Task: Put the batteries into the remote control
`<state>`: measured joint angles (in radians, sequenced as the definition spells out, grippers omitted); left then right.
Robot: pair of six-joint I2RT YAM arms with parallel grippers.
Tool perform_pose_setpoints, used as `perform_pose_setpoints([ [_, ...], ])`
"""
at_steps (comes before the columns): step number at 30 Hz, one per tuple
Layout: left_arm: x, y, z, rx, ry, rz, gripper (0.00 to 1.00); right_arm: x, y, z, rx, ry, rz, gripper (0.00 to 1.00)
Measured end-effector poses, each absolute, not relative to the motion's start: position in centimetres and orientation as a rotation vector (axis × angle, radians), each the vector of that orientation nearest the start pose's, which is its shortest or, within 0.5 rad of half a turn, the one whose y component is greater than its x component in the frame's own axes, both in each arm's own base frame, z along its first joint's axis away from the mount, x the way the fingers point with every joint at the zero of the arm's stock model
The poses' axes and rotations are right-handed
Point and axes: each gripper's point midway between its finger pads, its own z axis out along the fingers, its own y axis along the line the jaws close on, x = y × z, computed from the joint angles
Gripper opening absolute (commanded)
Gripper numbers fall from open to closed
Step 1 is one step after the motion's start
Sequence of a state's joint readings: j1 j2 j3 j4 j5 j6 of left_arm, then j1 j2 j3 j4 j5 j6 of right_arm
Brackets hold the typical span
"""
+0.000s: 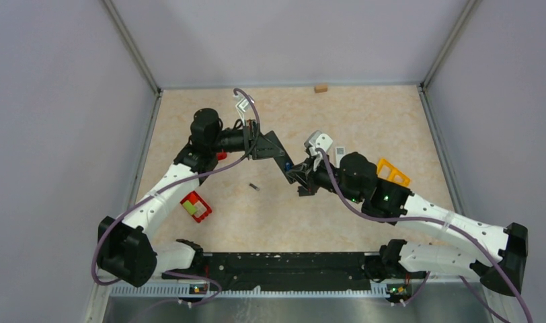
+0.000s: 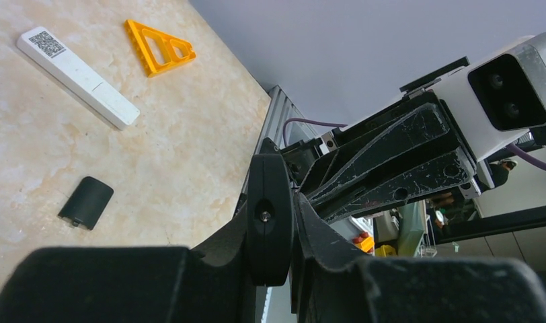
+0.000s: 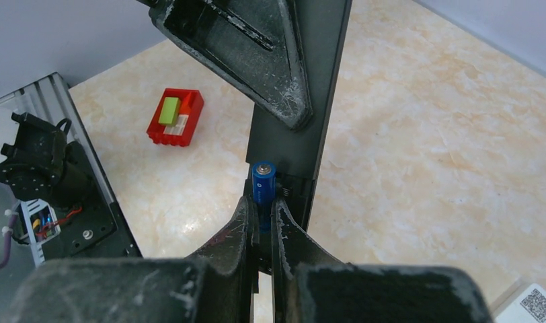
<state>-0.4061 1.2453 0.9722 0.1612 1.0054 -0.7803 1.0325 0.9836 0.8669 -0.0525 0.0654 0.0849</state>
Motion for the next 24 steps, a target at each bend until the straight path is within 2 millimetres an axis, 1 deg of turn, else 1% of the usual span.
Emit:
perform_pose_setpoints([
  [8,23.2,-27.9,31.3,0.528,1.874,-1.702,0.0,18.6,30.9,28.4,-0.835,1.613,0.773,0.06],
  [14,23.0,-27.8,31.4,0.53,1.879,-1.714,0.0,18.1,30.9,28.1,-0.86,1.622,0.788,0.06],
  [24,22.8,-27.7,31.6,0.536,1.874,-1.722,0.0,17.5,30.9,28.1,-0.884,1.631,0.806,0.16],
])
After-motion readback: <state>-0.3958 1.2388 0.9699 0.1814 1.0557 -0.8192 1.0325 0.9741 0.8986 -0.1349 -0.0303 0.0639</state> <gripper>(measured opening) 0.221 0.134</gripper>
